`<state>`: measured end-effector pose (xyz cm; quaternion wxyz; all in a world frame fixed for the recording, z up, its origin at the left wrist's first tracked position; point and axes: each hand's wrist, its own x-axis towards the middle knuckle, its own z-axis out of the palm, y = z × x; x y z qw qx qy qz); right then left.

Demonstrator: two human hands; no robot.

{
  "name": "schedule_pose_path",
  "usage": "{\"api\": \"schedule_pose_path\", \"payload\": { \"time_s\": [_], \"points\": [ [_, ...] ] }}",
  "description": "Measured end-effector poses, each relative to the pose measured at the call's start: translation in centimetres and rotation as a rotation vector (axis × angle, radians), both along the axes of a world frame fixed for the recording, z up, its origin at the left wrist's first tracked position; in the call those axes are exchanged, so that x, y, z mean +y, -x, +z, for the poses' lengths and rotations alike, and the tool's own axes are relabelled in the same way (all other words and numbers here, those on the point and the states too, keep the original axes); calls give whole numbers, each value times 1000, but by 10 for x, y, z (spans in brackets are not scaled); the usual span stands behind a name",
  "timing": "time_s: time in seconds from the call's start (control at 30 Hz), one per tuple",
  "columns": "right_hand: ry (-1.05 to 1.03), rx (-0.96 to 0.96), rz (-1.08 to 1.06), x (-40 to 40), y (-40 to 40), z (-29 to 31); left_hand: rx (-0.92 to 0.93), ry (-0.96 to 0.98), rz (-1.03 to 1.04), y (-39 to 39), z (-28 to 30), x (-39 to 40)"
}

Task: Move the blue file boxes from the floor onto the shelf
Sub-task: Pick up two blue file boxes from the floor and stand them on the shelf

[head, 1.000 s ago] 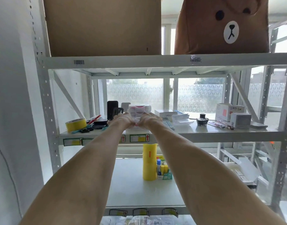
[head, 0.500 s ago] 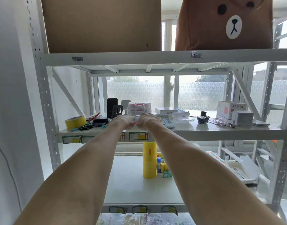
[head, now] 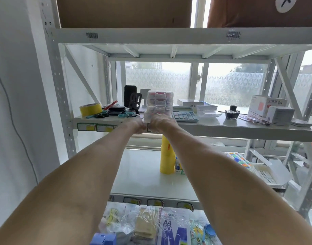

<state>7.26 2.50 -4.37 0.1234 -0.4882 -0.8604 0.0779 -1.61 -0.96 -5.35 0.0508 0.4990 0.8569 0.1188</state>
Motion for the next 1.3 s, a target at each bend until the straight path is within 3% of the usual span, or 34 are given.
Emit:
{"api": "schedule_pose_path", "payload": {
  "time_s": [0.4, 0.5, 0.67, 1.2, 1.3],
  "points": [
    [76, -150, 162, -24, 25, -93, -166, 61, 174, 46, -104, -44],
    [101, -177, 219, -32, 36, -124, -306, 77, 218, 48, -133, -58],
    [173, -273, 353, -49, 63, -182, -551, 18, 374, 61, -189, -89],
    [337, -515, 682, -109, 204, -381, -810, 7, 992, 155, -388, -207],
    [390, -570, 694, -120, 235, -423, -986, -82, 1125, 170, -433, -221]
  ]
}}
